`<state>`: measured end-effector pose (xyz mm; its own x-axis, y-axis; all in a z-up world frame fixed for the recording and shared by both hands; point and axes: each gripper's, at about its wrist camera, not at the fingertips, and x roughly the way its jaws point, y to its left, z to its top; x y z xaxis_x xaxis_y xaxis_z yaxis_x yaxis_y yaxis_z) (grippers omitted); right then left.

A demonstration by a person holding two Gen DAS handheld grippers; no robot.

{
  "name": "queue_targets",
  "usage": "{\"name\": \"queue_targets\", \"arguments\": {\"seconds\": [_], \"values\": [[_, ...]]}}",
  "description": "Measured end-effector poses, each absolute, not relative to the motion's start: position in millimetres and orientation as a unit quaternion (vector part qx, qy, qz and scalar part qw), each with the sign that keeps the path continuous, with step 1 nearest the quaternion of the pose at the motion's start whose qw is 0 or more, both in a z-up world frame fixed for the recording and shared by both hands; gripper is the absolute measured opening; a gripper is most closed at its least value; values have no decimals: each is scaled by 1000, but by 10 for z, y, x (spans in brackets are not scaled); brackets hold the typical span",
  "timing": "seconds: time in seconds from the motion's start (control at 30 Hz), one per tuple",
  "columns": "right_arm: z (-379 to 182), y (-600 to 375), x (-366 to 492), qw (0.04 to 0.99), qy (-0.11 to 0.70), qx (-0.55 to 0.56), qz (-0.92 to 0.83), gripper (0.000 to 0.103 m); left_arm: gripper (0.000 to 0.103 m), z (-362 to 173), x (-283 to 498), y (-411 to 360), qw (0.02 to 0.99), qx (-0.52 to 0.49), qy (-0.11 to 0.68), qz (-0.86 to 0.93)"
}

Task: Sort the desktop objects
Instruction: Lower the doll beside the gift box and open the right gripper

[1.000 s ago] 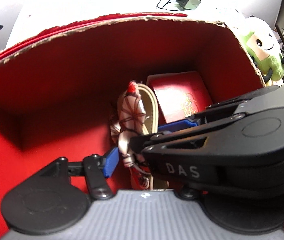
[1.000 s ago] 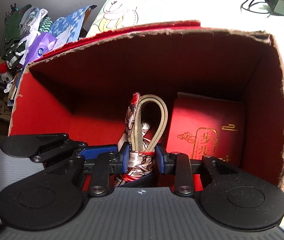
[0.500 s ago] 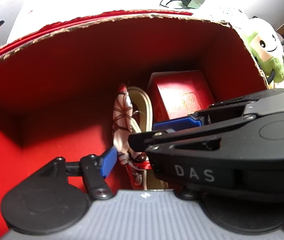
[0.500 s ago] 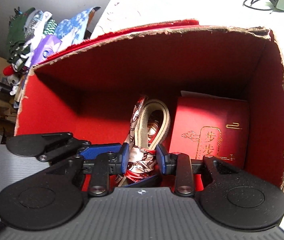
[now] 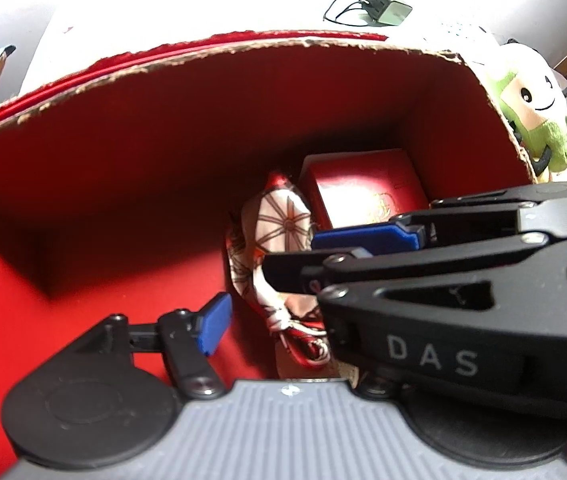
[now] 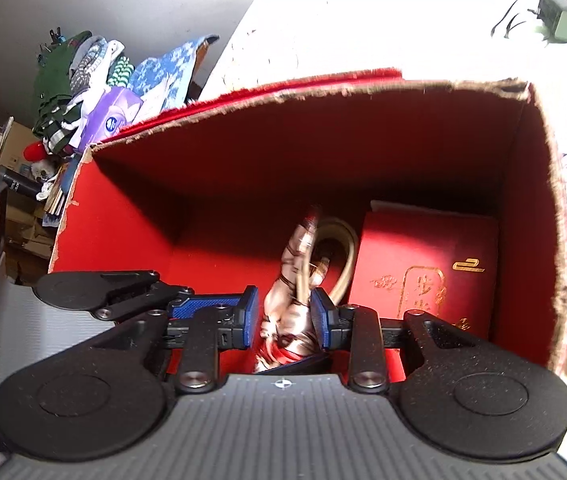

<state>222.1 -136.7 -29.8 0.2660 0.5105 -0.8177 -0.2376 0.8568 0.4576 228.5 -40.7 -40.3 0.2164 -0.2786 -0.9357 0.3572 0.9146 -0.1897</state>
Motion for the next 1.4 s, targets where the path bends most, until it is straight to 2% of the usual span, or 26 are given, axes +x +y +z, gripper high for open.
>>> {"name": "queue_targets", "arguments": {"seconds": [0.7, 0.83, 1.1, 1.2, 1.4], "values": [[-279, -1407, 2215, 803, 540, 117, 223, 32, 68, -380, 2247, -425, 801, 39, 564, -197], [-272, -1419, 2196, 808, 535, 115, 219, 32, 71, -371, 2228, -453, 809, 47, 555, -187], [-196, -1400, 2131, 828, 519, 89, 192, 32, 72, -249, 2094, -477, 836, 75, 521, -156], [-155, -1436, 2083, 836, 509, 83, 186, 28, 72, -162, 2049, -449, 840, 65, 515, -155], [-33, -1522, 1948, 854, 482, 78, 178, 27, 72, 29, 1864, -391, 862, 61, 483, -144]]}}
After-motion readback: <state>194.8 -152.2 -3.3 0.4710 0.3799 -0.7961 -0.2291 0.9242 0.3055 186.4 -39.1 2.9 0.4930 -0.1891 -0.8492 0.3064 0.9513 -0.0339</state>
